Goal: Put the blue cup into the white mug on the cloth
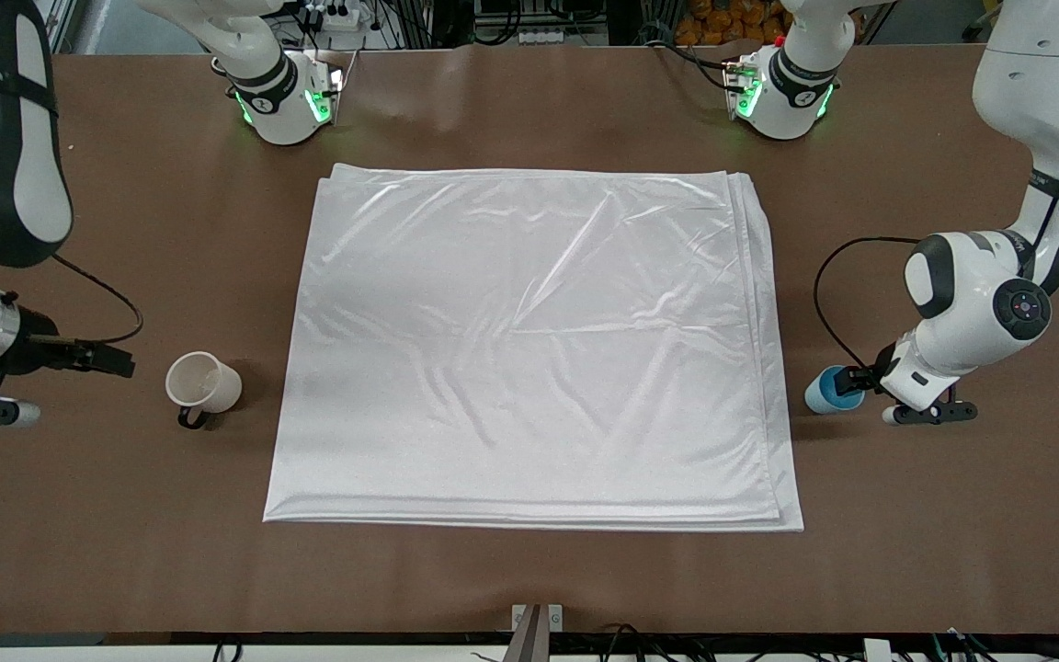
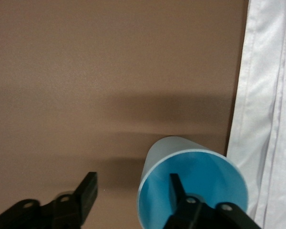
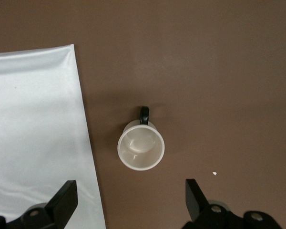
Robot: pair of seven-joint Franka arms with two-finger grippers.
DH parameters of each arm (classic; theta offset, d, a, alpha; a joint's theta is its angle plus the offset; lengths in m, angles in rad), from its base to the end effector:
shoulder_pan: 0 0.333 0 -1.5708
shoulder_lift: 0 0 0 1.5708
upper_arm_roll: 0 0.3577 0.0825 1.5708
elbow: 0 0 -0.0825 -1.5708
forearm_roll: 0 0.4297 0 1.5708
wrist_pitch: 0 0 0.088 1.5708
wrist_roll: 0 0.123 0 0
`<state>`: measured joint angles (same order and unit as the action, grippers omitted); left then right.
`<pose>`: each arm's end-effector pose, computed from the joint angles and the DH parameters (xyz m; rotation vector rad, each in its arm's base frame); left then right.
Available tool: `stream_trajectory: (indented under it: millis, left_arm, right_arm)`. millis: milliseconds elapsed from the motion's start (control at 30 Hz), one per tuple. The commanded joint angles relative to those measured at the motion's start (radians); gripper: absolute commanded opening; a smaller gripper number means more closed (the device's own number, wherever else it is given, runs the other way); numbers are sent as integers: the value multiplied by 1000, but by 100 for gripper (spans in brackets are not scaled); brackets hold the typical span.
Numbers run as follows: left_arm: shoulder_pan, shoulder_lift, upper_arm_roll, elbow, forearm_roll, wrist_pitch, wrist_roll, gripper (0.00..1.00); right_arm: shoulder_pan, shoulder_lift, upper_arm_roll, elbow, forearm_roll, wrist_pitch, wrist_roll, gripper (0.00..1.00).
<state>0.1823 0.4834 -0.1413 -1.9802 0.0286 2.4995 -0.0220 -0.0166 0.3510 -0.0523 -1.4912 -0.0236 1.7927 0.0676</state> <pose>0.6653 0.0301 0.2117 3.0925 0.0893 0.0643 0.7168 -0.0469 0.4780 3.0934 -0.1983 -0.0761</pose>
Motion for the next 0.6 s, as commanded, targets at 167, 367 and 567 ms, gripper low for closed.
stream_trajectory:
  millis: [167, 367, 567]
  left_arm:
    - [2, 1, -3, -6, 1, 30, -16, 0]
    - [2, -3, -3, -5, 1, 30, -12, 0]
    - [0, -14, -4, -3, 1, 25, -6, 0]
  right_arm:
    - [-66, 195, 6, 71, -16, 93, 3, 100]
    - [-97, 258, 6, 69, -12, 140, 8, 100]
    - [-98, 298, 6, 69, -4, 142, 18, 100]
